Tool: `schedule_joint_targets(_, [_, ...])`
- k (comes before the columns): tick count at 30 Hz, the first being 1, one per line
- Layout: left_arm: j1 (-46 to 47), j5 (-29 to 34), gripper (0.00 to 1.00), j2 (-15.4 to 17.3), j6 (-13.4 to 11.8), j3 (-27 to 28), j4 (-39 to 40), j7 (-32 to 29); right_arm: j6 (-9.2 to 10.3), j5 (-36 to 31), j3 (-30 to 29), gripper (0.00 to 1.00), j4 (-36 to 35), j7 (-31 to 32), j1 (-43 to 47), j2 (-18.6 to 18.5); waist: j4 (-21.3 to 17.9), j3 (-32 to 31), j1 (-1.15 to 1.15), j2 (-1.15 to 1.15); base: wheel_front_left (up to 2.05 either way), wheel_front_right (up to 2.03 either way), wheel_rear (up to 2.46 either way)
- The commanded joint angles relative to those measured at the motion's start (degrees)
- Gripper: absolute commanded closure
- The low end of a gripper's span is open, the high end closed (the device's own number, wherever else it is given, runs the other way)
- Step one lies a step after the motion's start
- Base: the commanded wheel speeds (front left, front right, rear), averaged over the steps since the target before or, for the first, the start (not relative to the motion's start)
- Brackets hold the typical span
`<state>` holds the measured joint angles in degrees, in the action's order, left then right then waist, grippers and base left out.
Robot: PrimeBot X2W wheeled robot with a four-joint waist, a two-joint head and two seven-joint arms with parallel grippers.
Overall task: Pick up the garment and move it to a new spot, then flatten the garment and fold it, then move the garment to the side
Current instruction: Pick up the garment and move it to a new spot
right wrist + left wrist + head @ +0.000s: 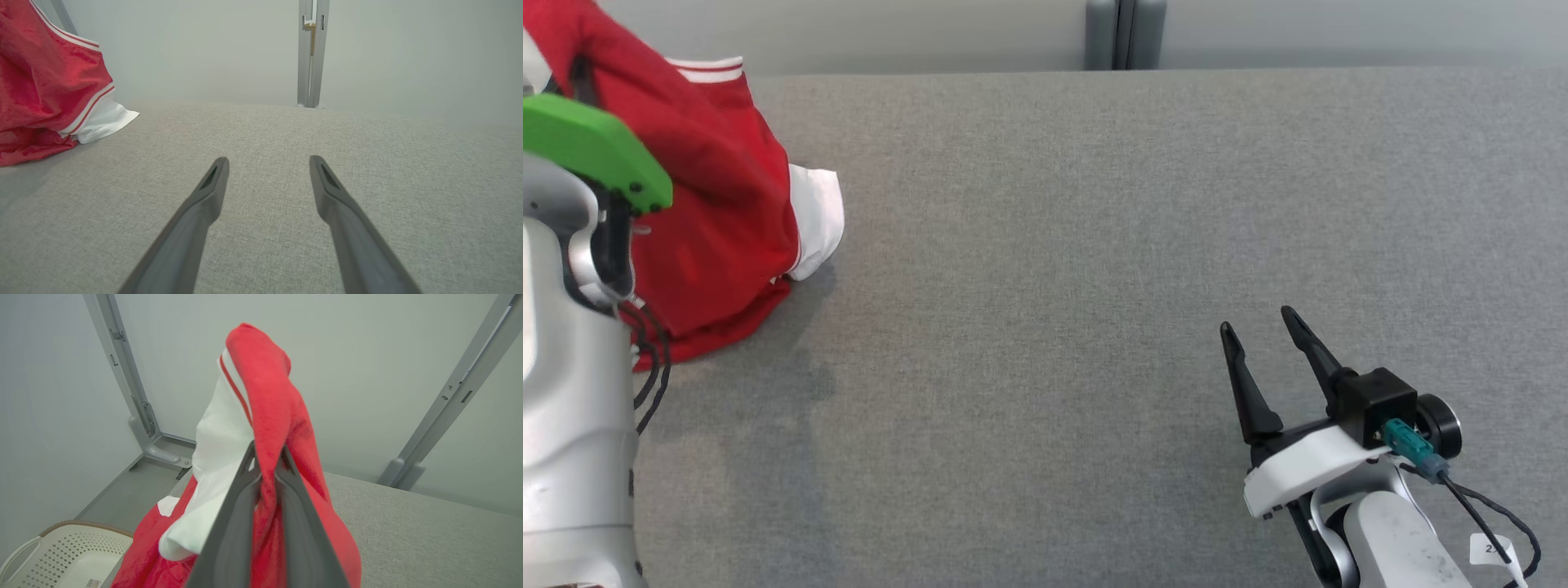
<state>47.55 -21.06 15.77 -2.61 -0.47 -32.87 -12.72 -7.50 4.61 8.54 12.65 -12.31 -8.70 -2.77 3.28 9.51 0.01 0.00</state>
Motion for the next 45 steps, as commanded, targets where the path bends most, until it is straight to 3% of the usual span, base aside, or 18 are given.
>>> schedule_joint_targets(1, [1.7, -0.2, 1.0, -0.8, 0.8, -0.9, 1.3, -0.2, 0.02, 0.7, 0.0, 0.0, 0.4, -0.6, 0.5, -0.2, -0.3, -3.8, -0.01, 0.0, 0.0, 0.0, 0.0])
schedule_joint_targets(8, [8.1, -0.7, 1.0, -5.2, 4.4, -5.1, 8.2, 0.7, 0.02, 2.3, 0.7, 0.0, 2.0, -1.4, 1.6, -0.2, -4.5, -7.4, -0.01, 0.0, 0.0, 0.0, 0.0])
schedule_joint_targets(15, [11.3, -2.0, 1.0, -10.7, 6.1, -9.6, 11.7, 4.0, 0.02, 2.8, 1.8, 0.0, 2.6, -1.7, 0.8, -0.2, -12.1, -7.7, -0.01, 0.0, 0.0, 0.0, 0.0])
schedule_joint_targets(25, [10.2, -4.6, 1.0, -12.7, 7.4, -18.4, 7.6, 7.5, 0.02, 4.2, 2.9, 0.0, 2.8, -2.3, -1.1, -0.2, -23.4, -3.0, -0.01, 0.0, 0.0, 0.0, 0.0])
schedule_joint_targets(32, [3.7, -6.3, 1.0, -12.7, 7.0, -25.8, 0.2, 11.0, 0.02, 5.4, 1.9, 0.0, 2.6, -2.7, -2.1, -0.1, -25.1, 0.5, -0.01, 0.0, 0.0, 0.0, 0.0])
schedule_joint_targets(37, [-0.6, -7.2, 1.0, -12.7, 7.1, -30.5, -7.8, 9.8, 0.02, 5.7, 1.2, 0.0, 2.5, -2.8, -2.5, -0.1, -23.6, 2.2, -0.01, 0.0, 0.0, 0.0, 0.0])
schedule_joint_targets(38, [-1.3, -7.3, 0.89, -12.7, 7.2, -31.2, -9.1, 9.2, 0.02, 5.8, 1.3, 0.0, 2.6, -2.9, -2.6, -0.1, -23.1, 2.4, -0.01, 0.0, 0.0, 0.0, 0.0])
schedule_joint_targets(39, [-2.0, -7.6, 0.28, -12.7, 7.3, -32.2, -10.5, 8.8, 0.02, 5.8, 1.3, 0.0, 2.7, -2.9, -2.7, -0.1, -22.5, 2.5, -0.01, 0.0, 0.0, 0.0, 0.0])
schedule_joint_targets(40, [-2.4, -8.3, 0.0, -12.7, 7.5, -32.6, -11.3, 8.5, 0.02, 5.9, 1.2, 0.0, 2.6, -2.9, -2.7, -0.1, -21.9, 2.6, -0.01, 0.0, 0.0, 0.0, 0.0])
schedule_joint_targets(45, [-4.5, -10.5, 0.0, -12.8, 8.1, -34.6, -11.7, 12.4, 0.02, 5.2, -0.3, 0.0, 1.8, -2.9, -2.6, -0.2, -17.7, 2.3, -0.01, 0.0, 0.0, 0.0, 0.0])
